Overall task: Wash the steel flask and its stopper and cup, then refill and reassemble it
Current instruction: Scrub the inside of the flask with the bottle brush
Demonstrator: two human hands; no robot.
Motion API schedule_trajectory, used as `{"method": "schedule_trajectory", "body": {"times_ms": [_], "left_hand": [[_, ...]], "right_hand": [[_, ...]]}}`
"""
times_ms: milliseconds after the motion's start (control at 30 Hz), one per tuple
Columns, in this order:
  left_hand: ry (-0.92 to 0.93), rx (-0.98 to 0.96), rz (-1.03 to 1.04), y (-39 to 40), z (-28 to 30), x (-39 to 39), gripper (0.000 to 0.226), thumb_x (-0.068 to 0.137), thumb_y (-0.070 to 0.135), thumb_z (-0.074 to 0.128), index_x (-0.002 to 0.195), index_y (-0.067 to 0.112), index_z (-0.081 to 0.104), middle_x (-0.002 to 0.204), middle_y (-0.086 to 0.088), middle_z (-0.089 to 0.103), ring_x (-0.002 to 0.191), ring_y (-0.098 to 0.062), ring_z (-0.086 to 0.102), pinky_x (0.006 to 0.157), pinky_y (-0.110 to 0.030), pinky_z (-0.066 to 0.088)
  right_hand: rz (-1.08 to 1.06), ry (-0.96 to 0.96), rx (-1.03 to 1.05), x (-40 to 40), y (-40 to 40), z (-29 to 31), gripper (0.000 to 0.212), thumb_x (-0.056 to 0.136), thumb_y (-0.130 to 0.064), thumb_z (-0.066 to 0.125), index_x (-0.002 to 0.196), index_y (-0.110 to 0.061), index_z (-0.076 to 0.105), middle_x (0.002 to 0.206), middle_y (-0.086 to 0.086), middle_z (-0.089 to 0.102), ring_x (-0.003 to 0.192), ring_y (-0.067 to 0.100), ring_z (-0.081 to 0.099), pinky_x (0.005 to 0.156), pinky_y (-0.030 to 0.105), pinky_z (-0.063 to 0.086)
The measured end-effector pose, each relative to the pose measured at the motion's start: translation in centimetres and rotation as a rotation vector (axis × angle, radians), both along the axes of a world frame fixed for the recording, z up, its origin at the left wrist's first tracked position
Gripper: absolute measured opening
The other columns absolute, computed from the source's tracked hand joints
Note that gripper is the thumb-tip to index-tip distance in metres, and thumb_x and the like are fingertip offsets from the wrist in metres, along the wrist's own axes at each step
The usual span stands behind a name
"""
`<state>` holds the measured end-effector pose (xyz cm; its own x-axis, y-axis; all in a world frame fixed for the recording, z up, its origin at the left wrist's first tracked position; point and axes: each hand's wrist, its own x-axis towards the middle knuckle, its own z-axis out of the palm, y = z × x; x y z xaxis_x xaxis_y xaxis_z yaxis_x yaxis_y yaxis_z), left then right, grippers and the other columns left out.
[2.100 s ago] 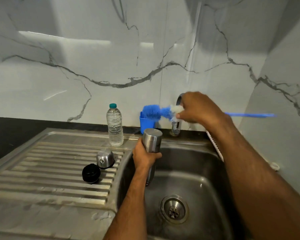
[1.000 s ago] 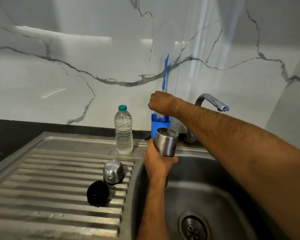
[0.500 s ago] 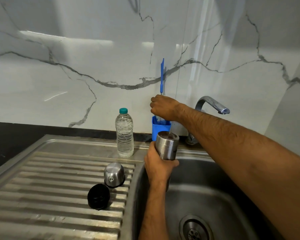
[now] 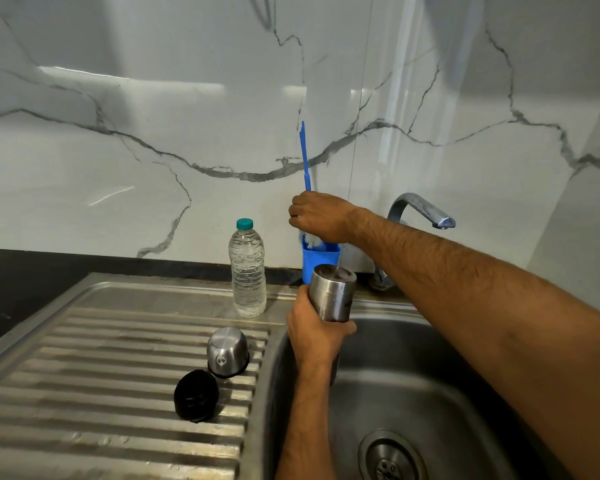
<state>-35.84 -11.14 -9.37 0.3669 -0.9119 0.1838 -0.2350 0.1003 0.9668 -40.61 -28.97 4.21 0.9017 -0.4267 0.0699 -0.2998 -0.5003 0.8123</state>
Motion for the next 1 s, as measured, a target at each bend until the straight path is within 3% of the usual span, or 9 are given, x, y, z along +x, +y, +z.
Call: {"method": "schedule_trajectory", "body": {"times_ms": [233,400,533,733,900,1000], "left_hand": [[-0.004,0.003,-0.011,0.0,0.1,0.0,0.076,0.056,0.001,0.092,0.115,0.027,0.052,0.095,0.016,0.057,0.088,-0.004,0.058,0.076,-0.018,0.048],[-0.02,0.007,-0.001,-0.1,0.0,-0.1,0.077,0.056,0.002,0.092,0.115,0.029,0.052,0.098,0.013,0.059,0.096,-0.009,0.062,0.086,-0.031,0.057],[-0.016,0.0,-0.006,-0.2,-0.2,-0.1,0.075,0.057,0.001,0.091,0.115,0.028,0.052,0.095,0.015,0.057,0.091,-0.006,0.059,0.084,-0.027,0.055],[0.005,-0.001,-0.012,-0.2,-0.2,0.0,0.075,0.056,0.001,0.091,0.115,0.028,0.053,0.095,0.013,0.059,0.087,-0.003,0.059,0.071,-0.015,0.047],[0.003,0.0,-0.01,-0.1,-0.2,0.0,0.075,0.055,0.001,0.091,0.113,0.03,0.052,0.093,0.016,0.057,0.085,0.0,0.057,0.07,-0.014,0.045],[0.006,0.007,-0.005,-0.2,-0.2,0.0,0.077,0.055,0.0,0.091,0.116,0.028,0.053,0.096,0.015,0.058,0.089,-0.004,0.059,0.078,-0.022,0.052]], "right_hand": [[-0.028,-0.002,-0.015,0.5,-0.4,-0.2,0.022,0.083,-0.005,0.076,0.104,-0.009,0.069,0.098,0.005,0.066,0.094,0.022,0.058,0.094,0.039,0.051],[-0.055,-0.021,-0.031,0.9,-0.6,-0.7,0.018,0.084,-0.008,0.078,0.101,-0.008,0.07,0.097,0.005,0.066,0.092,0.021,0.058,0.093,0.038,0.051],[0.003,-0.016,-0.03,1.0,-0.8,-1.1,0.021,0.079,-0.008,0.081,0.096,-0.008,0.068,0.094,0.006,0.065,0.091,0.023,0.057,0.093,0.04,0.051],[0.152,-0.092,-0.006,0.8,-0.8,-1.1,0.043,0.082,-0.002,0.075,0.122,-0.003,0.061,0.118,0.011,0.063,0.115,0.029,0.055,0.107,0.043,0.044],[0.222,-0.231,0.049,0.2,0.0,-0.7,0.053,0.081,0.006,0.075,0.131,0.002,0.059,0.13,0.018,0.062,0.124,0.034,0.055,0.11,0.045,0.045],[0.222,-0.323,0.107,-0.4,0.6,-0.7,0.062,0.076,0.006,0.079,0.133,0.002,0.058,0.133,0.02,0.061,0.126,0.035,0.056,0.111,0.044,0.044]]}}
